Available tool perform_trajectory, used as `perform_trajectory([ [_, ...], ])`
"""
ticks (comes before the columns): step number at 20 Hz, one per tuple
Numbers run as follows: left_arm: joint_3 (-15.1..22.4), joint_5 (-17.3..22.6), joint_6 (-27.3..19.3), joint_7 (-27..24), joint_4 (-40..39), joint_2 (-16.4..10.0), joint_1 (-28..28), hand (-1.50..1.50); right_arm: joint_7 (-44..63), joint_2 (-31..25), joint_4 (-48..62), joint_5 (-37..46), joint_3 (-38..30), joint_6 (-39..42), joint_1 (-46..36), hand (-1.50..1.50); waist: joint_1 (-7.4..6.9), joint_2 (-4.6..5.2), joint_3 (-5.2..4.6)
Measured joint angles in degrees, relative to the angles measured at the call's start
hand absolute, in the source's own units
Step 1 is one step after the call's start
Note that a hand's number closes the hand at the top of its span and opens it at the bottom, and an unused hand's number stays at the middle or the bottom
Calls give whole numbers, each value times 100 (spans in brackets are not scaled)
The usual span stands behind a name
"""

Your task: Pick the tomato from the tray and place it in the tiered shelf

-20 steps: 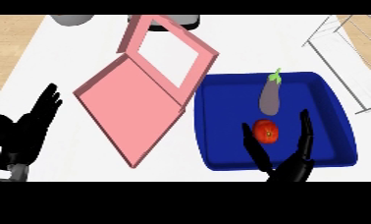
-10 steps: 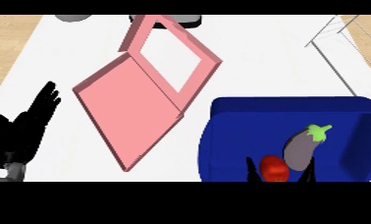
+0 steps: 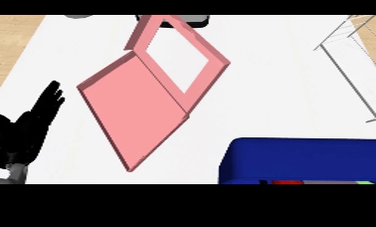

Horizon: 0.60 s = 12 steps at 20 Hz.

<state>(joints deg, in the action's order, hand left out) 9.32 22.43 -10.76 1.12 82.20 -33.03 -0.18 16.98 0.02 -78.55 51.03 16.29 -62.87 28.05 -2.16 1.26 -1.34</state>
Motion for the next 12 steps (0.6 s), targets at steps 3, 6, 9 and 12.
perform_trajectory([
  [3, 23, -41, -19, -29, -53, 48, 15, 0, 605, -2, -188, 578, -194, 579, -48, -150, 3, -6, 14],
  [6, -26, -18, 23, 16, -48, -3, -6, 0, 1365, -9, -435, 1240, -320, 1303, -290, -150, 5, -28, 36],
  [9, -44, -20, 21, 23, -110, 44, -23, 0, 2236, -13, -795, 1889, -395, 2253, -734, -150, 46, -60, 57],
  [12, -102, -21, 117, -95, -196, 49, 86, 0, 3164, -22, -1142, 2448, -225, 3131, -1131, -150, 97, -101, 70],
])
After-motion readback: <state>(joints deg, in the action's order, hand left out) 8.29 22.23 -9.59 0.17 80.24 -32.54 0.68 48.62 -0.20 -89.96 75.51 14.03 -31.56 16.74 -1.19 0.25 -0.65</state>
